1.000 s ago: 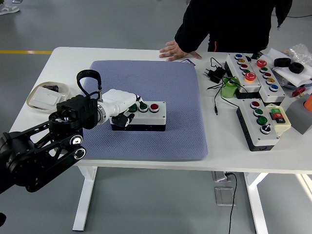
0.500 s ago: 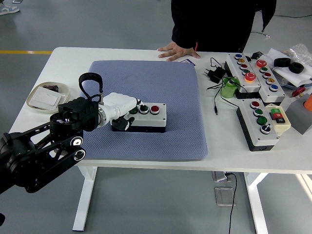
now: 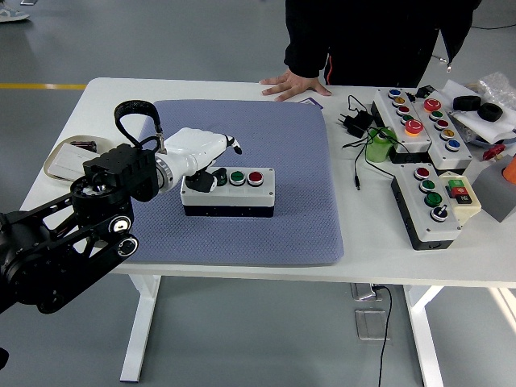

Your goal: Pick up the button,place it on the desk,press the button,press the button

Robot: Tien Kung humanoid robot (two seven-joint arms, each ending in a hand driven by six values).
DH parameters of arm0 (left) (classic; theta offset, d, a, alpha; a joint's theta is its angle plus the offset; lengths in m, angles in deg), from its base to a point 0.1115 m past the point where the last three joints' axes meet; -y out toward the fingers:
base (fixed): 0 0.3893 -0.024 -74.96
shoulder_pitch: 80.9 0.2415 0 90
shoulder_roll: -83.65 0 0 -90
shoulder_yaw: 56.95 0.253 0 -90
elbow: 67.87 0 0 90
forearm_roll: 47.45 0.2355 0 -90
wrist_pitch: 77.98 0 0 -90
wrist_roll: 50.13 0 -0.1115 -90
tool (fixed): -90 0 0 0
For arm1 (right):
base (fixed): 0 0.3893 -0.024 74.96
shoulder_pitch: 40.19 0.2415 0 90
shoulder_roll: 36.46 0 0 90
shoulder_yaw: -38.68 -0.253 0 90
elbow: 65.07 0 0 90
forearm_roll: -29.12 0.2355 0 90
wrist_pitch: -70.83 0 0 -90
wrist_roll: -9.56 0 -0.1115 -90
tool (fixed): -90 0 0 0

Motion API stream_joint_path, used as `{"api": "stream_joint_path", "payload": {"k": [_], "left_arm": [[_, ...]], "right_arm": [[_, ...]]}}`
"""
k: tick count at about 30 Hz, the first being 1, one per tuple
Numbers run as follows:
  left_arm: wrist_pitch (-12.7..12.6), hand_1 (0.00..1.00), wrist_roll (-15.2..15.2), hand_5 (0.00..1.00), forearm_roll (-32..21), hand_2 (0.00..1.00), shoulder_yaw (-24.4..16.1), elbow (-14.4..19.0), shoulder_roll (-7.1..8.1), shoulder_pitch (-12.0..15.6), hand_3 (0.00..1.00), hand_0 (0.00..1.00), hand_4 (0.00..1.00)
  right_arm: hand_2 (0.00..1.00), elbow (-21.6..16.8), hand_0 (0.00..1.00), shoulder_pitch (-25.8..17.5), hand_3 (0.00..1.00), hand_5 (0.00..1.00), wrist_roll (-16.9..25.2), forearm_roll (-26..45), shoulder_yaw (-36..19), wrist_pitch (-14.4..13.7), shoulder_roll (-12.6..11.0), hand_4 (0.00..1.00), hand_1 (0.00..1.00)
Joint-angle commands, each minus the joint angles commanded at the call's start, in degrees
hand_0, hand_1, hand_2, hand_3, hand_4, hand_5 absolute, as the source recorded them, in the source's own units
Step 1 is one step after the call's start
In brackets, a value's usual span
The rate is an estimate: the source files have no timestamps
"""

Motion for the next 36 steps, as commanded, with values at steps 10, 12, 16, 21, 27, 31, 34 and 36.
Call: {"api": "stream_joint_path", "payload": {"k": [10,12,16,21,27,31,34,36], "left_arm": [[0.86,0.002,-0.65,0.002,-4.32,0.039,2.34,0.47,-0.93,-0.31,0.779,0.017,0.444],[0.98,0.002,-0.78,0.002,-5.04,0.04,2.35,0.43,-1.03,-0.28,0.777,0.016,0.45],[1.63,0.002,-0.9,0.002,-5.95,0.04,2.72,0.18,-1.16,-0.33,0.777,0.016,0.45],[2.74,0.002,-0.97,0.002,-6.52,0.04,3.38,0.0,-1.22,-0.35,0.774,0.016,0.457],[3.13,0.002,-1.15,0.002,-7.24,0.04,4.32,-0.96,-1.58,-0.83,0.774,0.014,0.451],[2.8,0.002,-1.19,0.002,-7.2,0.04,4.65,-1.84,-2.04,-1.28,0.773,0.014,0.454],[2.57,0.002,-1.14,0.002,-6.81,0.04,4.53,-2.58,-2.18,-1.51,0.773,0.014,0.454],[2.49,0.002,-1.08,0.002,-6.38,0.039,4.15,-2.93,-2.1,-1.56,0.777,0.014,0.453]], "right_arm": [[0.549,0.0,0.642,-0.2,0.592,0.357,0.02,0.27,0.19,-0.04,-0.05,0.249,0.509],[0.549,0.0,0.642,-0.25,0.592,0.357,0.03,0.32,0.18,-0.04,-0.04,0.249,0.509],[0.549,0.0,0.642,-0.29,0.592,0.357,0.02,0.46,0.34,-0.04,-0.04,0.249,0.509],[0.549,0.0,0.642,-0.28,0.592,0.355,0.01,0.43,0.32,-0.04,-0.06,0.249,0.507],[0.549,0.0,0.643,-0.32,0.592,0.355,0.15,0.88,0.4,-0.08,-0.09,0.249,0.508],[0.549,0.0,0.642,-0.25,0.592,0.354,0.09,0.84,0.37,-0.11,-0.04,0.25,0.508],[0.549,0.0,0.642,-0.16,0.592,0.354,0.06,0.94,0.39,-0.14,0.02,0.25,0.508],[0.549,0.0,0.642,-0.06,0.593,0.355,0.07,1.09,0.49,-0.16,0.04,0.25,0.508]]}}
